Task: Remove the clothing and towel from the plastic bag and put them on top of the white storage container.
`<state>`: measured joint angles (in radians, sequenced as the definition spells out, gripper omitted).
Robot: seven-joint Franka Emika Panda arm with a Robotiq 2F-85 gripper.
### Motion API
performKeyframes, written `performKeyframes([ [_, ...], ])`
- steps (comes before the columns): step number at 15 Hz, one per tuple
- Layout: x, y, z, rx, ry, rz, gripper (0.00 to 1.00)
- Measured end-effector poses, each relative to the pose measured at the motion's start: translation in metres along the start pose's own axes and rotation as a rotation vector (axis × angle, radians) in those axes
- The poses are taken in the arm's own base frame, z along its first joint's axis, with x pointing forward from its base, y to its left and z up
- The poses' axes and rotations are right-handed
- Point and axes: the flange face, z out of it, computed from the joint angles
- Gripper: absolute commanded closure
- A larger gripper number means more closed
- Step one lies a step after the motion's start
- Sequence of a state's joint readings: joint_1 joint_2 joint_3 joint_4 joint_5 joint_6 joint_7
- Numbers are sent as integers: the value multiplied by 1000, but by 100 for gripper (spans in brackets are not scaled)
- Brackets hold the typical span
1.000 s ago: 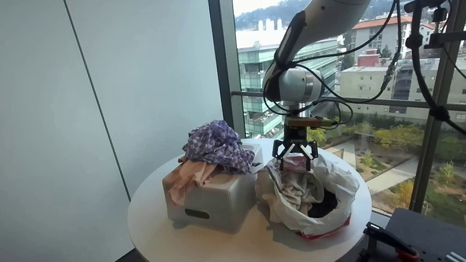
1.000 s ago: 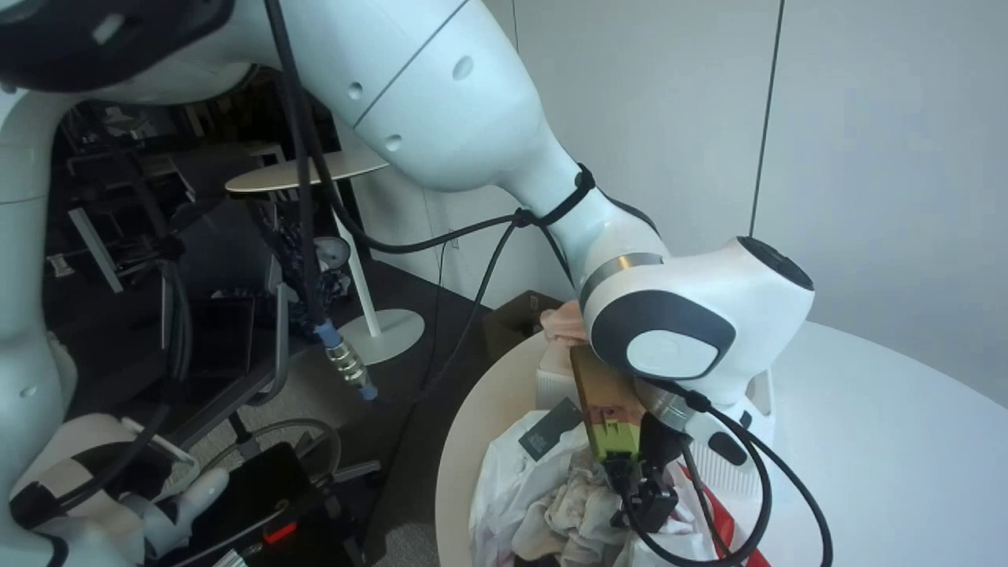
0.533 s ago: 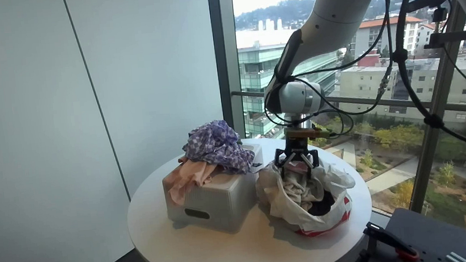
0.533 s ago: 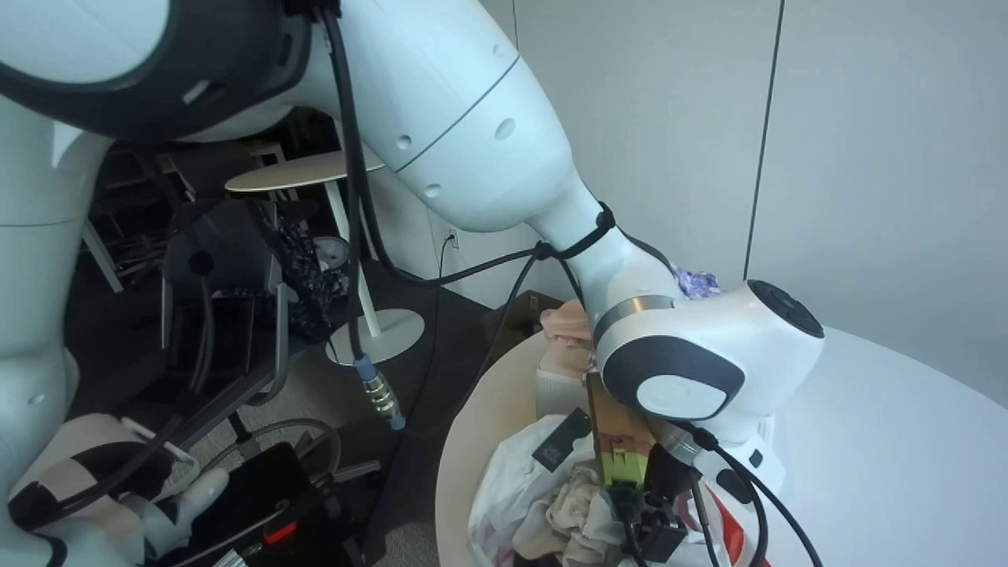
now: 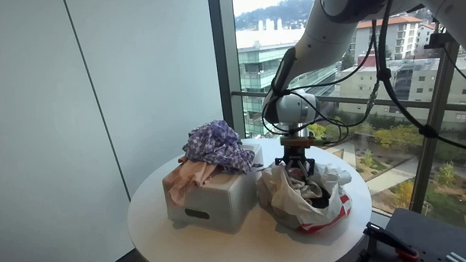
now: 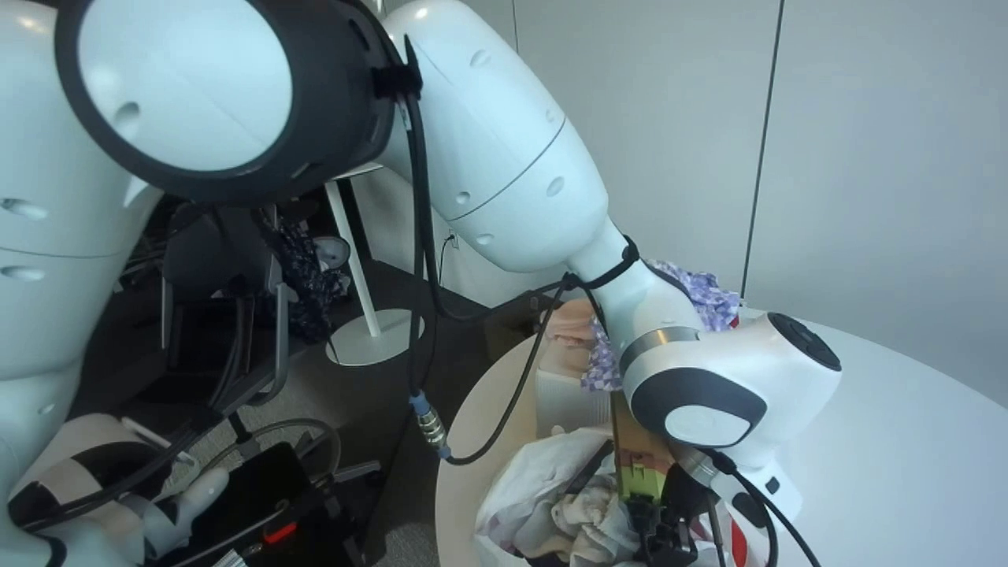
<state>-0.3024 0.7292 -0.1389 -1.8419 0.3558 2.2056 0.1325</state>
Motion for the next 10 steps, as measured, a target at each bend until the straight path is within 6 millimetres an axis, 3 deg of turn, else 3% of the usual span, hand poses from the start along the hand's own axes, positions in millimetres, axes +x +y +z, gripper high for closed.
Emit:
performKeyframes([
  [4, 4, 1, -9, 2, -8, 27, 87],
  [7, -2, 1, -19, -6, -65, 22, 93],
  [8, -6, 1, -24, -14, -90, 14, 89],
  [10, -18, 1, -36, -45, -157, -11, 91],
])
